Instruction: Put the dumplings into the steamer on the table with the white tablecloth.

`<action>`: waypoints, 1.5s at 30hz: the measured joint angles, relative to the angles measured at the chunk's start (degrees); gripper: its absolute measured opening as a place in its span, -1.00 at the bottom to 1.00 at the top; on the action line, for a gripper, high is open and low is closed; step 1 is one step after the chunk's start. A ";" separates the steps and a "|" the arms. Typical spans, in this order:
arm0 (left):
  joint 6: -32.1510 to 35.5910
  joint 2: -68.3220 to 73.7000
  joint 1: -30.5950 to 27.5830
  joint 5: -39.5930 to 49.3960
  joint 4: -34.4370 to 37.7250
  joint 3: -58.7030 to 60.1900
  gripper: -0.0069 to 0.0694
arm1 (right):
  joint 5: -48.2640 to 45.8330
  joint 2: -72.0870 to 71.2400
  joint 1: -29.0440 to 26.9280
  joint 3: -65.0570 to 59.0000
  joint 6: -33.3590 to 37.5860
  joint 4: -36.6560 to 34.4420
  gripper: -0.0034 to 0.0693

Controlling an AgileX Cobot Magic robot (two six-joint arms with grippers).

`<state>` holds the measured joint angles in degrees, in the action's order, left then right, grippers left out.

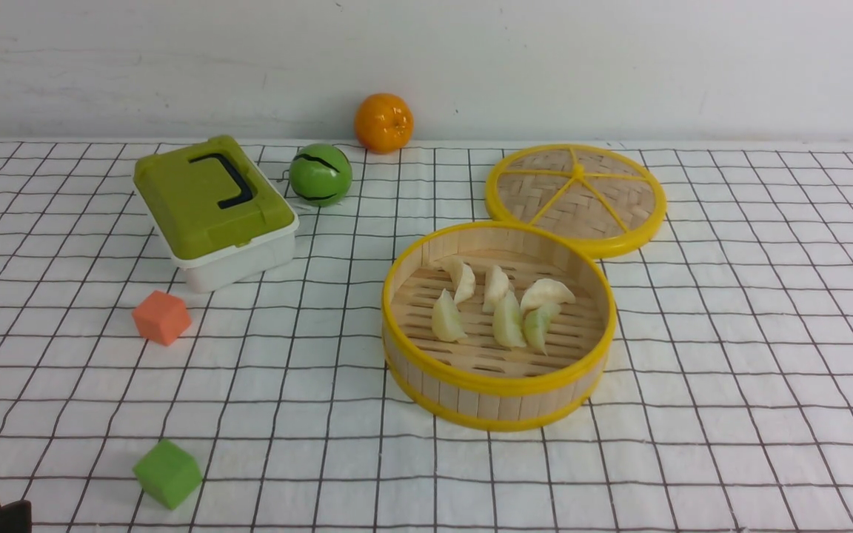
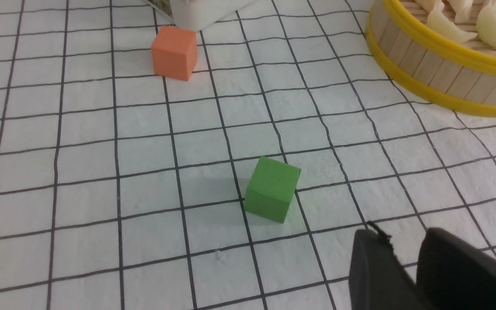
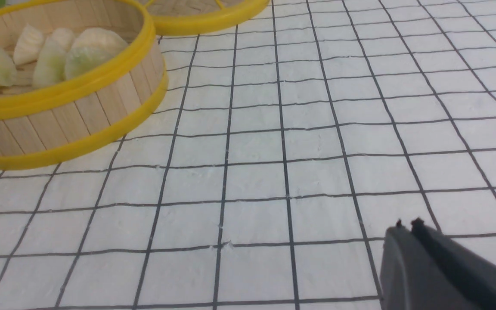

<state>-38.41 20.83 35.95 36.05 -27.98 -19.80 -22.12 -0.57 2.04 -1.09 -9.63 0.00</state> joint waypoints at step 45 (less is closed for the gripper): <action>17.48 -21.32 -31.78 -23.48 22.57 16.79 -0.85 | -0.27 -0.01 -0.17 0.04 0.00 -0.49 -0.80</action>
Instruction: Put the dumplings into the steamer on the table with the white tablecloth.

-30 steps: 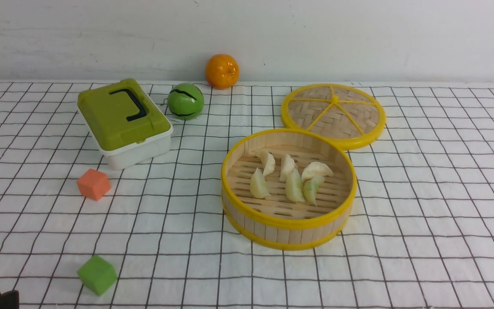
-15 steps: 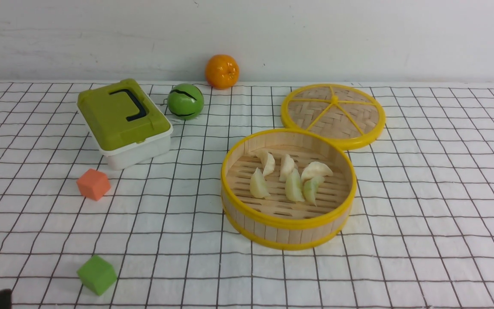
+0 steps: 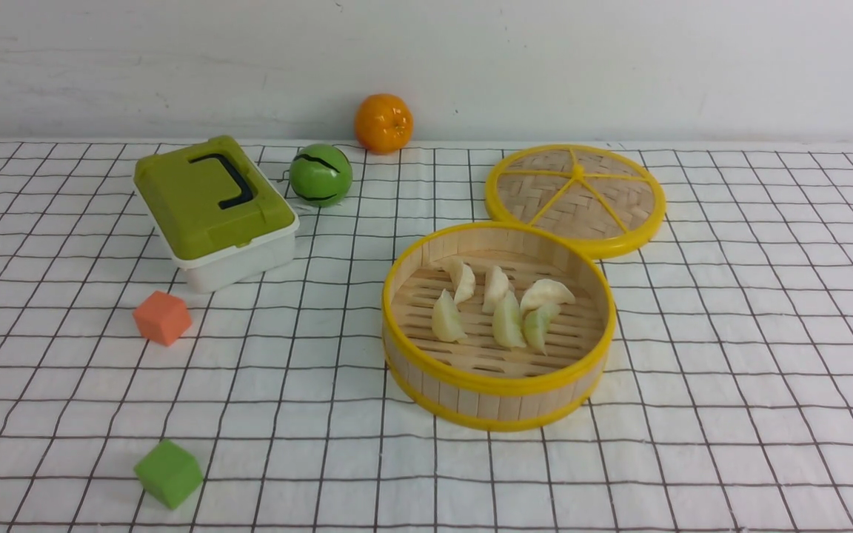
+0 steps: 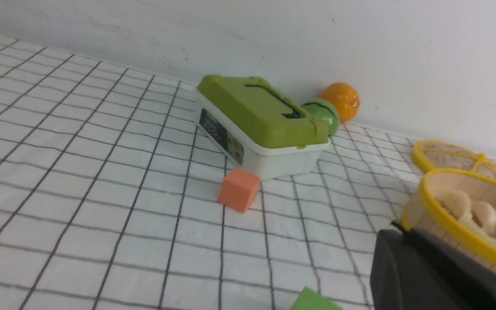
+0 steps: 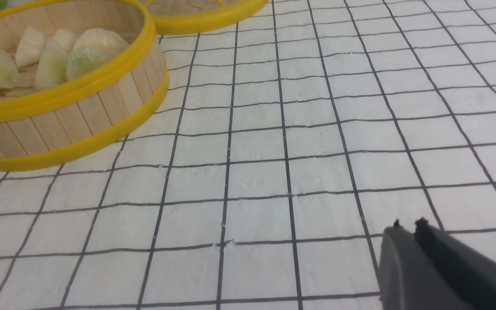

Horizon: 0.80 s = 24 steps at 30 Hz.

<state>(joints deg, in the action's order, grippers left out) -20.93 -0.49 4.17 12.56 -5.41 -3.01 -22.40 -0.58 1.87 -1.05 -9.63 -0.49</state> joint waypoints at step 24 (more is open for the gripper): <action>8.68 0.00 -2.32 9.10 7.11 4.69 -0.85 | -0.02 -0.05 0.00 0.00 0.00 -0.05 -0.71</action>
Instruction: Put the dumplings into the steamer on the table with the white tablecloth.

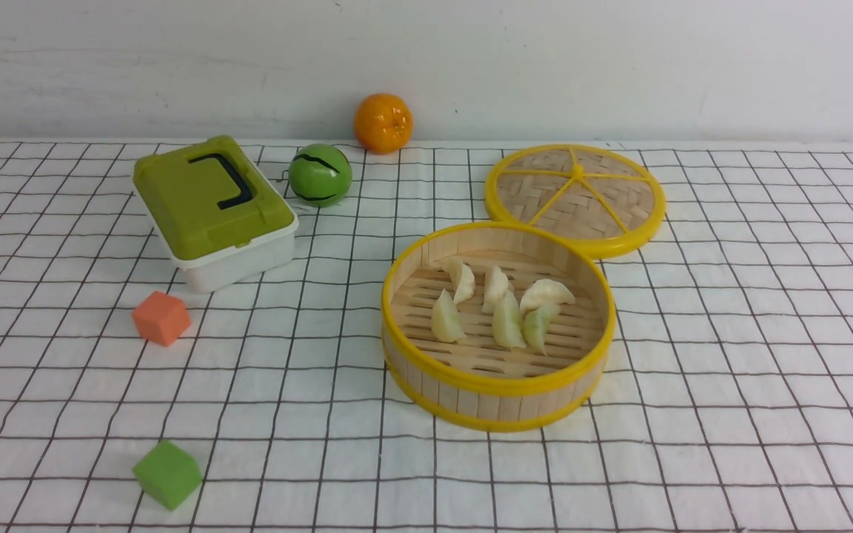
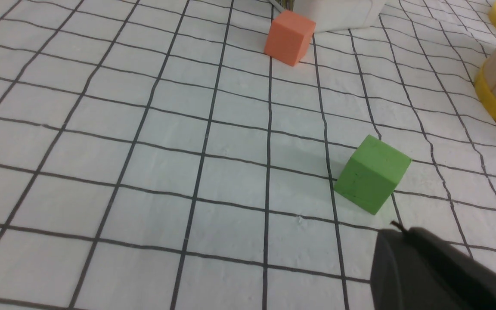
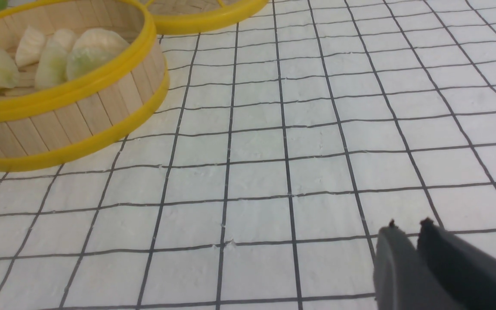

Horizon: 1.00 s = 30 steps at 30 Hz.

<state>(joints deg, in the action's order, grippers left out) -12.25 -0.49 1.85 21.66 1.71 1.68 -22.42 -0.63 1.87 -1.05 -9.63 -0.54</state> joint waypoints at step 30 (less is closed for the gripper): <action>0.00 0.00 0.00 0.12 0.00 0.00 -0.85 | 0.00 0.00 0.00 0.00 0.00 -0.17 -0.65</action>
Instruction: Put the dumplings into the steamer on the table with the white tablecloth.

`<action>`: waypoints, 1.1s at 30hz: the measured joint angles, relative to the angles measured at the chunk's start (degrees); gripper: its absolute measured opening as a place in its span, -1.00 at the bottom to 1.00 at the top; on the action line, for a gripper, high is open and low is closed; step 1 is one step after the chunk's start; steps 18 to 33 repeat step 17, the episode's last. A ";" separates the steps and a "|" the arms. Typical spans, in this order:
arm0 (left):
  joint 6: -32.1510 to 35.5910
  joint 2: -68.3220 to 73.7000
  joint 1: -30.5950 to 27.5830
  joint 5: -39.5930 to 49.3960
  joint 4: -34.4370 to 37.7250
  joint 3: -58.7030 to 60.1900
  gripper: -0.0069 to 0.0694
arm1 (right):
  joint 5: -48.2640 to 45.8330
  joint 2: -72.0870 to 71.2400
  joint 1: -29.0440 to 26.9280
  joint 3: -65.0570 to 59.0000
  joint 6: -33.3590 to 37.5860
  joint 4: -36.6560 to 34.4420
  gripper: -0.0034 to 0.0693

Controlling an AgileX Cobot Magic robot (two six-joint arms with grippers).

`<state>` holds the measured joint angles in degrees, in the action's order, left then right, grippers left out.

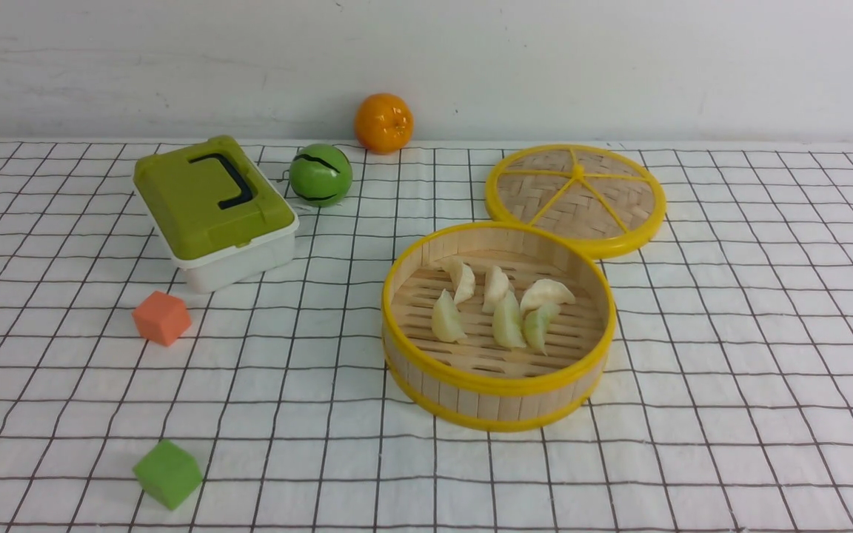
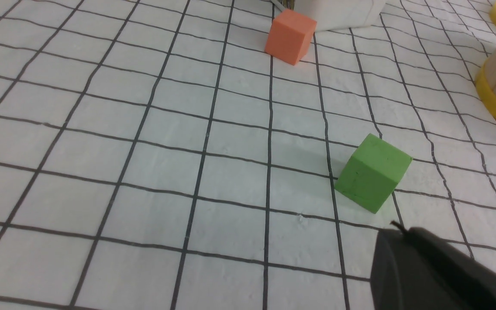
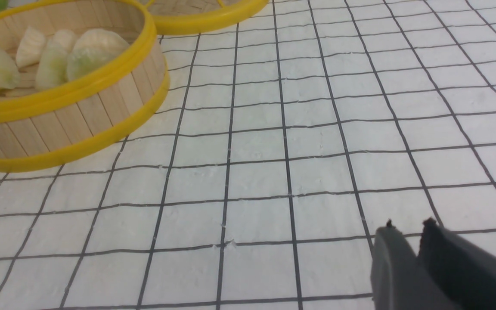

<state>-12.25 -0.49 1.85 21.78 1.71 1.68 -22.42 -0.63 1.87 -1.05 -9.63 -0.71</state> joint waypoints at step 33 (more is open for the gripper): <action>0.00 0.00 0.00 0.00 0.00 0.00 -0.85 | 0.00 0.00 0.00 0.00 0.00 0.00 -0.60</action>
